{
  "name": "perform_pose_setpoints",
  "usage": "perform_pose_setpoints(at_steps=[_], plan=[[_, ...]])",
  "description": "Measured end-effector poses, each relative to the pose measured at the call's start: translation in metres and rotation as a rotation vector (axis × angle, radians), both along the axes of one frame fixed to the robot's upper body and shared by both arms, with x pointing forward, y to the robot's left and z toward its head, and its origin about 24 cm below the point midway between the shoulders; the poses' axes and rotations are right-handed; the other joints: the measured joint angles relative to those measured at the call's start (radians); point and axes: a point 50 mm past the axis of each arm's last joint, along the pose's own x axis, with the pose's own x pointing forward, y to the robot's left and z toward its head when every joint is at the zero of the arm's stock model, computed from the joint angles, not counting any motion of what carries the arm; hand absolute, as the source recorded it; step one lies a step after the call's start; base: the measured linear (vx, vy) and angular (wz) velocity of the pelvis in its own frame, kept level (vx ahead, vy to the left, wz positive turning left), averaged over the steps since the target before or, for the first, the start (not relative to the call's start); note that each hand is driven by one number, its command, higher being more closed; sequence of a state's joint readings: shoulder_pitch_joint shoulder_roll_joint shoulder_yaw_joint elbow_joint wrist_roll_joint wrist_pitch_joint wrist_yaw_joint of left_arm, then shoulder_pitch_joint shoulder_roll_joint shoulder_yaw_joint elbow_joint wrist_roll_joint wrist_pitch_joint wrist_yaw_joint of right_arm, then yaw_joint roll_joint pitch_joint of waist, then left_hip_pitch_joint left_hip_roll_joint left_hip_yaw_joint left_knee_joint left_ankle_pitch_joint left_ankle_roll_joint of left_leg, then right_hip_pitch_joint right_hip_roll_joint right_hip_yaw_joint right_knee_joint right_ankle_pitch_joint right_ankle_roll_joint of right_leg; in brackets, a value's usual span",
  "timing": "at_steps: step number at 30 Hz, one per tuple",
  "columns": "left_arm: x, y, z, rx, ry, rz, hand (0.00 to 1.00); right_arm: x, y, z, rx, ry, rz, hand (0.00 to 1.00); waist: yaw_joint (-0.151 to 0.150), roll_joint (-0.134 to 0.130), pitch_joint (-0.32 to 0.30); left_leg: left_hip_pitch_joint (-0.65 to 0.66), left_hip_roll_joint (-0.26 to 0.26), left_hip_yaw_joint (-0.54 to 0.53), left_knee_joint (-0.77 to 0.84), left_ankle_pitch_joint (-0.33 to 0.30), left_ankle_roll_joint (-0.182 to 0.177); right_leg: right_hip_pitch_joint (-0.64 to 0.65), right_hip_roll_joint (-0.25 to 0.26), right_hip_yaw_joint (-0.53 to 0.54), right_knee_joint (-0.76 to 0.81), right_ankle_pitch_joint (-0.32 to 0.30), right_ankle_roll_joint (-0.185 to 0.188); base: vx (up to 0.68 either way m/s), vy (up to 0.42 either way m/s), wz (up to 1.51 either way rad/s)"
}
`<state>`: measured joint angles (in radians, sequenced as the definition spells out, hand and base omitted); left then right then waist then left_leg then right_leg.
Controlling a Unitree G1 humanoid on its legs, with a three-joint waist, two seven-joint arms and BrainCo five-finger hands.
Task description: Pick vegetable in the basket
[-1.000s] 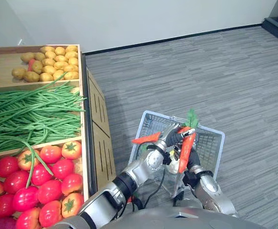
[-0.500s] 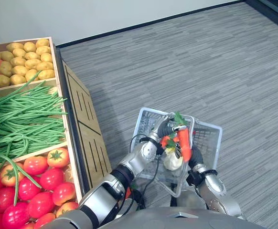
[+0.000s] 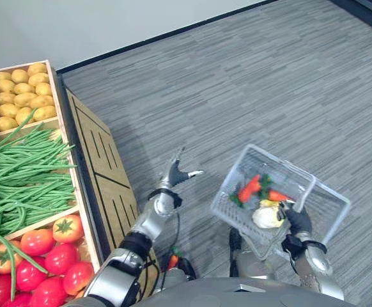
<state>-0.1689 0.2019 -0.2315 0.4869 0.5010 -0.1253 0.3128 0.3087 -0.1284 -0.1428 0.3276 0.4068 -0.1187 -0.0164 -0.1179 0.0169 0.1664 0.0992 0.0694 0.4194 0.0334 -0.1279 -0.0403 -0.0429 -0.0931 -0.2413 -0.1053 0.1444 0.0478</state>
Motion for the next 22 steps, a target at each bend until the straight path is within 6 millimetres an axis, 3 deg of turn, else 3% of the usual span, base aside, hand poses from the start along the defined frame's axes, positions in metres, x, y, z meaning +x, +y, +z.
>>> perform_pose_setpoints(at_steps=[6,10,12,13,17,21,22], plan=[[-0.007,0.019,0.001,-0.017,-0.010,0.079,0.00,-0.030,-0.014,-0.030,-0.042,0.197,-0.076,1.00,0.005,0.007,-0.004,0.006,-0.011,-0.038,0.000,-0.004,0.004,0.020,-0.015,-0.035,0.000,0.000,0.001,-0.03,0.037,0.15],[-0.024,0.046,-0.021,-0.020,0.081,0.201,0.00,-0.046,-0.027,-0.042,-0.031,0.282,-0.183,1.00,0.010,0.012,-0.007,0.010,-0.014,-0.045,0.000,-0.003,0.005,0.026,-0.018,-0.042,0.000,-0.004,0.001,-0.05,0.011,0.02],[-0.039,0.056,-0.044,-0.027,0.198,0.249,0.00,-0.051,-0.030,-0.046,-0.026,0.315,-0.215,1.00,0.013,0.016,-0.009,0.020,-0.012,-0.044,0.000,-0.003,0.005,0.035,-0.016,-0.042,0.000,-0.009,0.001,-0.04,-0.006,-0.01],[-0.057,0.061,-0.065,-0.053,0.311,0.291,0.00,-0.055,-0.032,-0.049,-0.030,0.342,-0.229,1.00,0.014,0.019,-0.013,0.026,-0.009,-0.044,0.000,-0.004,0.004,0.038,-0.014,-0.043,0.000,-0.021,0.010,-0.04,-0.007,0.01],[-0.105,0.071,-0.109,-0.125,0.589,0.391,0.00,-0.055,-0.034,-0.056,-0.023,0.389,-0.256,1.00,0.021,0.019,-0.014,0.027,-0.005,-0.043,0.001,-0.009,-0.003,0.037,-0.010,-0.044,0.000,-0.026,0.006,-0.01,-0.001,0.00],[-0.150,0.066,-0.134,-0.188,0.793,0.405,0.00,-0.050,-0.033,-0.061,-0.025,0.430,-0.243,1.00,0.029,0.018,-0.017,0.046,0.002,-0.042,0.002,-0.011,-0.007,0.055,-0.002,-0.043,0.000,-0.025,0.002,0.01,0.001,0.00],[-0.153,0.065,-0.136,-0.193,0.810,0.400,0.00,-0.048,-0.033,-0.061,-0.023,0.432,-0.241,1.00,0.030,0.018,-0.017,0.049,0.003,-0.041,0.002,-0.012,-0.008,0.057,-0.002,-0.042,0.000,-0.025,0.002,0.00,0.000,0.00]])
